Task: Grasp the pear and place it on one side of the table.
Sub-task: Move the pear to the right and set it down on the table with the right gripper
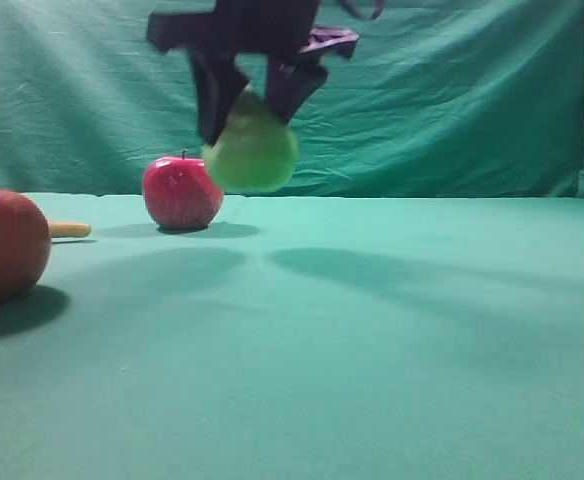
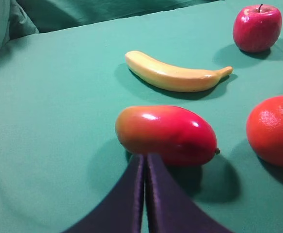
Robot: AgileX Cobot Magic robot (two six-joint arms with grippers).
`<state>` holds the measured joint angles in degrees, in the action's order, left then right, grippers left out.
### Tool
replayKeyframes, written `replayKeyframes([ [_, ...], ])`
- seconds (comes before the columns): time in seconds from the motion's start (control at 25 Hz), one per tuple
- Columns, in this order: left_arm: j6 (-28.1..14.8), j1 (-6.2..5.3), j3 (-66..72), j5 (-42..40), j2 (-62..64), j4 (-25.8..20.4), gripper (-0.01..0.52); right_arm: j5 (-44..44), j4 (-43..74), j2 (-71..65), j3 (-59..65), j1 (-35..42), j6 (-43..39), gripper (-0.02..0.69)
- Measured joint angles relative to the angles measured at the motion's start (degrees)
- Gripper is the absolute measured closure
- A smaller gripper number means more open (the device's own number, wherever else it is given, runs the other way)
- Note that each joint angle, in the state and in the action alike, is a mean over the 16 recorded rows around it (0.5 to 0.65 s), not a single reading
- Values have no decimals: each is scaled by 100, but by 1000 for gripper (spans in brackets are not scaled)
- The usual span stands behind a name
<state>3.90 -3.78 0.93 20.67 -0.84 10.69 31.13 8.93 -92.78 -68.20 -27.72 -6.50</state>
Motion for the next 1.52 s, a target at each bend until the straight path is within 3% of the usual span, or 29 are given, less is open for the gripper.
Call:
replayKeyframes([
  [0.36, 0, 0, 0, 0, 0, 0, 514, -1440, 28, 754, 2289, 1150, 27, 273],
  [0.68, 0, 0, 0, 0, 0, 0, 514, -2410, 42, 443, 2931, 1454, 142, 224],
  [0.96, 0, 0, 0, 0, 0, 0, 514, -1955, 70, 671, 2792, 1467, 205, 116],
  [1.12, 0, 0, 0, 0, 0, 0, 514, -1253, 93, 1181, 2568, 1472, 213, 97],
  [1.24, 0, 0, 0, 0, 0, 0, 514, -617, 107, 1744, 2383, 1476, 215, 159],
  [1.52, 0, 0, 0, 0, 0, 0, 514, 695, 79, 3346, 2023, 1478, 222, 433],
])
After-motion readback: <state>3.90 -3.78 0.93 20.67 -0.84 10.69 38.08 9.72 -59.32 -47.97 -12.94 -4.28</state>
